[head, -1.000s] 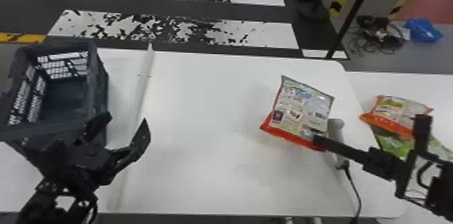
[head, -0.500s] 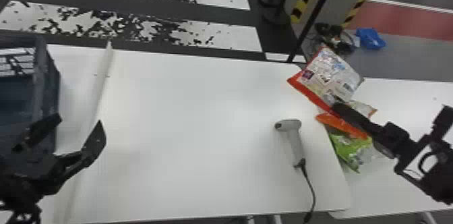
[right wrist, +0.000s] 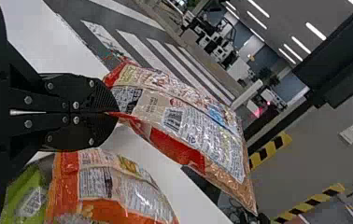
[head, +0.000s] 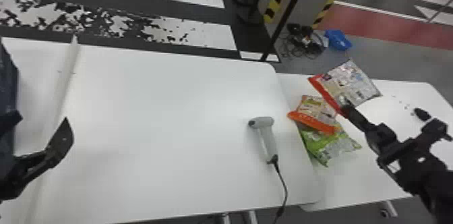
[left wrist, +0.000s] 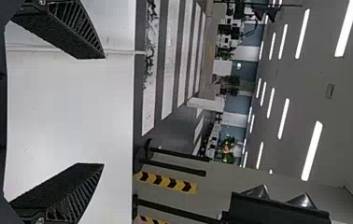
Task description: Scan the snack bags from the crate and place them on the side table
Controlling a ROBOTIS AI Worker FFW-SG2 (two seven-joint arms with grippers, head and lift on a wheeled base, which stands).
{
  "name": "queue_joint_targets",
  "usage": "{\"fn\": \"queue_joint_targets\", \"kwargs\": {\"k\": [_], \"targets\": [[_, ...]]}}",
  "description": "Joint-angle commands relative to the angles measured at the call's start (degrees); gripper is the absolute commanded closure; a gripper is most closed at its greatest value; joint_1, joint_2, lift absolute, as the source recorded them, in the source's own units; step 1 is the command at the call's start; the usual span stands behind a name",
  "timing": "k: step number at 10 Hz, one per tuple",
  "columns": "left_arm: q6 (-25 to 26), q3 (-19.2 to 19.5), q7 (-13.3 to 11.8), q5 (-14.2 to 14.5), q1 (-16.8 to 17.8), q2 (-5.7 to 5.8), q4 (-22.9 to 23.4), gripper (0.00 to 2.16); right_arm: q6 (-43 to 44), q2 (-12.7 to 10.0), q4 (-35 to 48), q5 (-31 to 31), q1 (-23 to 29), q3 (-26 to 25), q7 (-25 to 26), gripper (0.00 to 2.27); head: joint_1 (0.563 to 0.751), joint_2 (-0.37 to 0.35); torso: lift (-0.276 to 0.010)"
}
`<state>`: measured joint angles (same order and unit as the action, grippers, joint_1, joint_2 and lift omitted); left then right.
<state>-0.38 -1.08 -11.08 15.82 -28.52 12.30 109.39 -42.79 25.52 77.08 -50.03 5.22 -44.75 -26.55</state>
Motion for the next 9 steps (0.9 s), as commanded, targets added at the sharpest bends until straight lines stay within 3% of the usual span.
{"fn": "queue_joint_targets", "kwargs": {"k": [1, 2, 3, 4, 5, 8, 9], "targets": [[-0.01, -0.33, 0.1, 0.0, 0.13, -0.09, 0.03, 0.04, 4.15, 1.9, -6.86, 0.63, -2.14, 1.16, 2.03, 2.25, 0.695, -0.35, -0.081], [-0.01, -0.41, 0.1, 0.0, 0.13, -0.17, -0.06, 0.04, 4.68, 2.95, -10.02, 2.04, -3.2, 1.95, 3.79, 2.11, 0.695, -0.35, -0.081], [-0.18, -0.41, 0.01, 0.09, 0.04, -0.17, -0.23, 0.04, 5.74, 3.22, -11.25, 2.48, -3.28, 3.0, 6.34, 1.54, 0.695, -0.35, -0.081], [-0.18, -0.41, 0.01, 0.09, -0.13, -0.17, -0.14, 0.04, 6.09, 3.3, -11.87, 2.48, -3.28, 3.09, 7.83, 0.31, 0.695, -0.35, -0.081], [-0.18, -0.68, 0.01, 0.09, -0.22, -0.17, 0.03, 0.04, 6.62, 3.3, -12.48, 1.95, -3.28, 3.0, 8.98, 0.0, 0.695, -0.35, -0.081], [-0.01, -1.65, 0.1, 0.09, -1.19, -0.26, 2.67, 0.04, 6.79, 2.78, -11.52, 0.37, -1.61, 2.39, 12.84, 0.07, 0.695, -0.35, -0.081], [0.34, -1.82, 0.36, 0.0, -1.54, -0.35, 3.46, 0.04, 9.08, 1.11, -5.45, -0.07, 2.08, 1.95, 15.22, 0.07, 0.695, -0.35, -0.081]]}}
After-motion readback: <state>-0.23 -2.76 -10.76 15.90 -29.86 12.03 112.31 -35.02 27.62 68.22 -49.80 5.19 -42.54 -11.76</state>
